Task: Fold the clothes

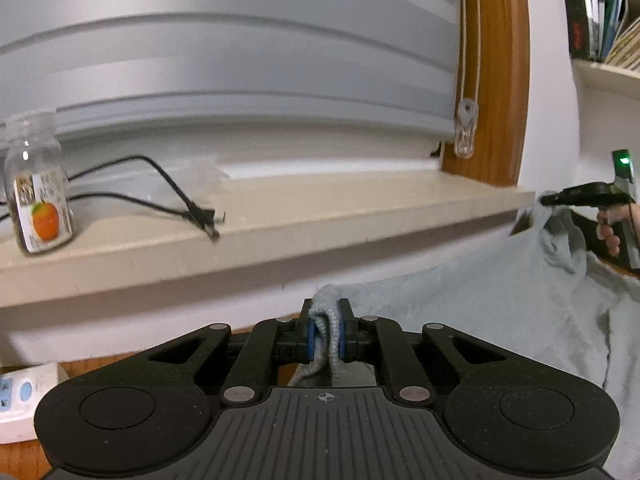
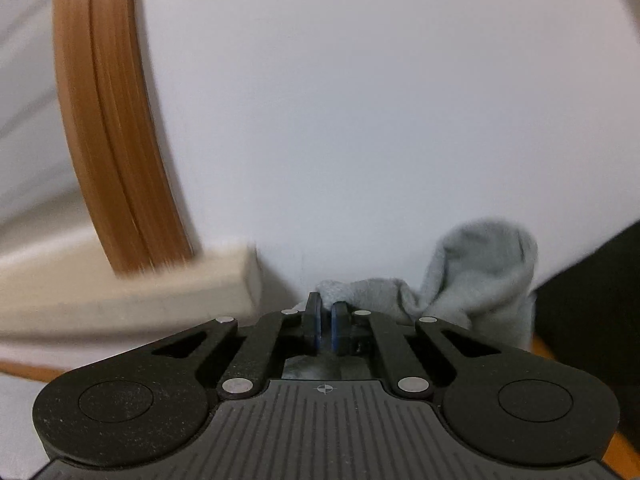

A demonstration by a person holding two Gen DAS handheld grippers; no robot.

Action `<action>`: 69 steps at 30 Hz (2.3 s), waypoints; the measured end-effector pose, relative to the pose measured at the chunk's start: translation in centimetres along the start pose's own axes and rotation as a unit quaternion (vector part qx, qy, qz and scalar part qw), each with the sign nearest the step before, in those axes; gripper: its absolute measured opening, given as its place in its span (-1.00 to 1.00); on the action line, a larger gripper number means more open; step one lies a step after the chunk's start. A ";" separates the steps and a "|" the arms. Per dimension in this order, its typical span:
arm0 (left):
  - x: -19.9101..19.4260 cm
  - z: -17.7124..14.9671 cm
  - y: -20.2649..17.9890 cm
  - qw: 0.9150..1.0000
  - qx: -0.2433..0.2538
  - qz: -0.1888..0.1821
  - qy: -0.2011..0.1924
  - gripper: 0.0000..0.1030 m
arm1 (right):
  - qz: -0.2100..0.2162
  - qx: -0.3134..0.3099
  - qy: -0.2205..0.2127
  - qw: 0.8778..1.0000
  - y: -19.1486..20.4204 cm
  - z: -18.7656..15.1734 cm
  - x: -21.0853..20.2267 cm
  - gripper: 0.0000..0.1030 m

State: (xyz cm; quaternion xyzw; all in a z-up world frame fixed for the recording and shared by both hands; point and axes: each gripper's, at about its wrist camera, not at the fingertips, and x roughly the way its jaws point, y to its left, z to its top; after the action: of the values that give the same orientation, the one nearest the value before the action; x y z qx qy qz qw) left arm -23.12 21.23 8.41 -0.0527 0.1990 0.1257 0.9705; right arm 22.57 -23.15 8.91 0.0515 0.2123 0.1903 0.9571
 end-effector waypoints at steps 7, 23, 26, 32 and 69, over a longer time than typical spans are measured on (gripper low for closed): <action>-0.3 -0.1 0.0 1.000 -0.010 0.004 -0.007 -0.78 | 0.013 -0.017 -0.041 0.999 1.3 1.6 -2.9 -0.91; -9.0 -2.8 -3.4 0.996 0.006 -0.060 -0.059 -0.79 | 0.077 -0.012 -0.033 0.996 -3.2 -4.1 -16.7 -0.93; -10.7 -3.5 -4.6 0.995 0.017 -0.078 -0.053 -0.79 | 0.074 -0.004 -0.021 0.997 -5.1 -6.7 -19.3 -0.93; -11.9 -5.1 -6.2 0.996 0.032 -0.089 0.002 -0.59 | 0.074 0.014 0.030 0.997 -6.6 -11.0 -20.4 -0.92; -14.5 -8.5 -7.3 0.991 0.014 -0.090 0.099 -0.75 | 0.121 -0.148 0.050 0.980 5.4 -12.3 -12.9 0.32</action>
State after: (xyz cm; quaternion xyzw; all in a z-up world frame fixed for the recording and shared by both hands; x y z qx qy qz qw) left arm -37.23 9.67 6.80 -0.0686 0.2902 0.0292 0.9540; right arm 4.65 -22.97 3.77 -0.0753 0.2219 0.3364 0.9121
